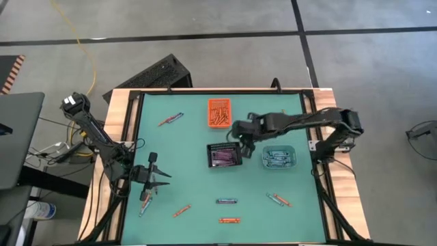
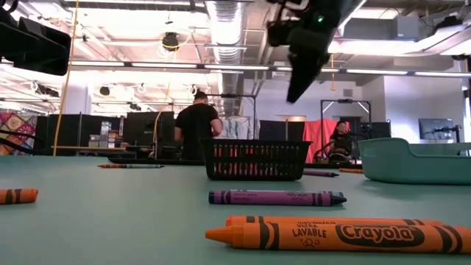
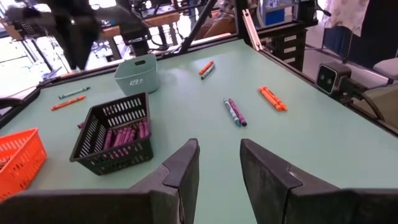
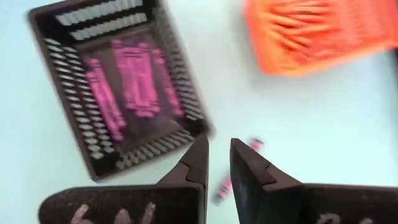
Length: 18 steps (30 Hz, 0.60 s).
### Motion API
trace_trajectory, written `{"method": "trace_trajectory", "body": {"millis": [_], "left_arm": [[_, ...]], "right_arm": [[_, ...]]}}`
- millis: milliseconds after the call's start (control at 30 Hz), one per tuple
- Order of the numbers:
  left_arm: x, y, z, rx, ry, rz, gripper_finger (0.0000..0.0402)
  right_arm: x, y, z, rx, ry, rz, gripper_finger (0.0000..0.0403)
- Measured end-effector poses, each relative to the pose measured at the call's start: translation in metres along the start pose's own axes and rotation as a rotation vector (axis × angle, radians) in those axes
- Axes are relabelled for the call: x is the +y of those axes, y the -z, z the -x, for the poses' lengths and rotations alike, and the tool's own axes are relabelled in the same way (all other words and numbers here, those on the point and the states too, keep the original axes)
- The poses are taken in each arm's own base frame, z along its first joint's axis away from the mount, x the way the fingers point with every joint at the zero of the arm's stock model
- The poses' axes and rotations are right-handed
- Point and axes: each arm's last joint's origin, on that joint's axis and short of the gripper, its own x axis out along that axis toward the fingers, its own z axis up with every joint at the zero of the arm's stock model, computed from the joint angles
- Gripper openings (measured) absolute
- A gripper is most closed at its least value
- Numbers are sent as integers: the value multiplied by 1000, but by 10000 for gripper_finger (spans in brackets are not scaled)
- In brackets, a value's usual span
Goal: Sort crayons
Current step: Put the blue crayon into the green bin
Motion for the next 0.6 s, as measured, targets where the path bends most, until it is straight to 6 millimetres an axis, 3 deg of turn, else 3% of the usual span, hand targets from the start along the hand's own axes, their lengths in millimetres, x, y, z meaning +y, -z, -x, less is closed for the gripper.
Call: {"method": "trace_trajectory", "body": {"millis": [300, 500, 600], "left_arm": [[0, 0, 0, 0, 0, 7, 106], [0, 0, 0, 0, 0, -17, 106], [0, 0, 0, 3, 0, -19, 106]], "right_arm": [[-91, 20, 34, 90, 158, -235, 59], [-154, 39, 32, 176, 204, -480, 59], [-180, 59, 20, 245, 210, -596, 59]]}}
